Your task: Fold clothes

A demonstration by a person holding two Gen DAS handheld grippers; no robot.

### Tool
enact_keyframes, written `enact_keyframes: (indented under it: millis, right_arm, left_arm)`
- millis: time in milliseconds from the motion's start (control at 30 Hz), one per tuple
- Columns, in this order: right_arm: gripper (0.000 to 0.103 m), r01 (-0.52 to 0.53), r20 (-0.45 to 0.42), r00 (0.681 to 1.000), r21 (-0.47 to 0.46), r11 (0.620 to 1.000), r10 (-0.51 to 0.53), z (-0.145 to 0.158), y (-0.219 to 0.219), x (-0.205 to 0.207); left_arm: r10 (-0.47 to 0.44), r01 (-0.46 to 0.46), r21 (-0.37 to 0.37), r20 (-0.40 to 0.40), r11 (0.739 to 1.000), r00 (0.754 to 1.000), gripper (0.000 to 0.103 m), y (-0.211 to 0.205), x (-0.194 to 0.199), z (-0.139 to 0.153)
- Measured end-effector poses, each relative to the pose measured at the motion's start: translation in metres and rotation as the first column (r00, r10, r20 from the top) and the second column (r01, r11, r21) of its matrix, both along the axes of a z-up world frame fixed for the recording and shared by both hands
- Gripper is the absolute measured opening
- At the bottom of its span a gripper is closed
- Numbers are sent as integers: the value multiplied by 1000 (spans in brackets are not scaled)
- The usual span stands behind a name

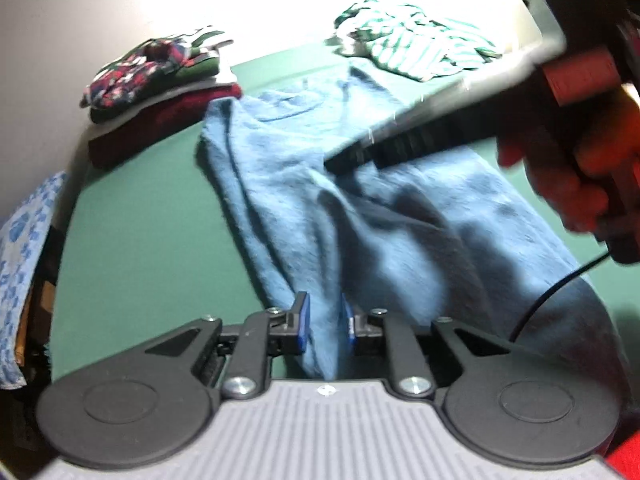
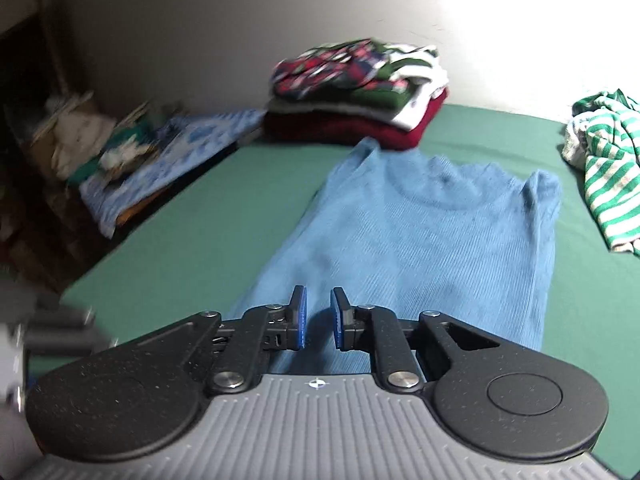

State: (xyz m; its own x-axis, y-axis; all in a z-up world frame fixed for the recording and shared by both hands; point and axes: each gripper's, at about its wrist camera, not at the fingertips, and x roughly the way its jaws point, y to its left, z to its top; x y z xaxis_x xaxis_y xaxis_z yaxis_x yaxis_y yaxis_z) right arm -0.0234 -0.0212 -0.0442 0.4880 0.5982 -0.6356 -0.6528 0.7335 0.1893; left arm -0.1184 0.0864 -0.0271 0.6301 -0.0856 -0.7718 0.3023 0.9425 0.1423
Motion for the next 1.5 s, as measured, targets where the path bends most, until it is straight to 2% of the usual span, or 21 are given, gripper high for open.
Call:
enact_keyframes:
  millis: [167, 233, 300, 367, 400, 433, 567, 633, 733, 800, 900, 967, 1067, 1100, 1133, 1167, 1200, 1300, 1400, 1500]
  right_arm:
    - [15, 47, -2, 999, -66, 997, -48, -18, -6, -26]
    - [15, 53, 21, 998, -92, 994, -52, -16, -9, -36]
    - [15, 47, 2, 999, -79, 996, -47, -10, -13, -47]
    - [16, 45, -11, 999, -76, 996, -46, -9, -15, -59]
    - [16, 47, -12, 999, -85, 995, -48, -11, -15, -65]
    - [19, 50, -12, 999, -94, 994, -51, -13, -15, -71]
    - [25, 108, -16, 994, -94, 990, -110, -21, -18, -87]
    - [25, 155, -17, 987, -72, 985, -157, -21, -22, -88]
    - [26, 243, -20, 970, -24, 970, -243, -15, -31, -83]
    - [26, 299, -46, 954, 36, 954, -297, -12, -39, -77]
    - [26, 352, -105, 934, 125, 928, -340, -12, -48, -63]
    - [26, 345, -120, 936, 140, 928, -330, -15, -45, -51]
    - [26, 353, -138, 930, 80, 932, -341, -23, -38, -35]
    - [26, 352, -147, 929, 79, 933, -339, -24, -38, -34]
    - [26, 351, -158, 929, 82, 933, -335, -25, -39, -33]
    - [26, 349, -168, 928, 85, 933, -332, -26, -40, -32]
    - [19, 338, -164, 932, 76, 938, -323, -26, -38, -32]
    - [13, 296, -110, 951, 55, 954, -288, -22, -32, -37]
    - [13, 244, -45, 969, 0, 970, -243, -21, -21, -40]
    - [17, 230, 4, 973, -80, 970, -230, -23, -13, -41]
  left_arm:
    - [-43, 43, 24, -7, 999, 999, 17, -1, -10, -7]
    - [-58, 58, 26, -6, 998, 998, 17, 1, -11, -6]
    - [-80, 80, 25, 0, 997, 997, 18, 3, -15, -4]
    - [-110, 109, 24, 11, 994, 994, 22, 6, -17, -2]
    - [-122, 121, 24, 22, 992, 992, 29, 8, -16, 0]
    - [-133, 132, 25, 33, 991, 991, 34, 9, -13, 2]
    - [-149, 148, 18, 121, 989, 981, 34, 9, 12, 8]
    - [-123, 124, 1, 116, 992, 986, 33, 16, 35, 3]
    - [-16, 20, -48, 67, 999, 998, 35, 35, 60, -7]
    - [43, -43, -130, -2, 991, 999, 39, 53, 68, -13]
    - [61, -70, -213, -48, 975, 997, 39, 67, 73, -15]
    - [51, -63, -238, -56, 969, 997, 36, 67, 75, -17]
    - [53, -77, -300, -88, 951, 995, 36, 68, 78, -17]
    - [55, -79, -310, -86, 947, 995, 32, 69, 78, -16]
    - [57, -79, -311, -79, 947, 995, 21, 68, 78, -15]
    - [66, -87, -306, -79, 948, 995, 14, 68, 78, -15]
    - [77, -98, -301, -82, 949, 994, 8, 69, 78, -15]
    - [102, -113, -244, -57, 963, 993, 6, 66, 70, -11]
    - [113, -113, -155, -10, 982, 994, 6, 61, 58, -8]
    - [124, -125, -125, -16, 984, 992, 8, 58, 57, -14]
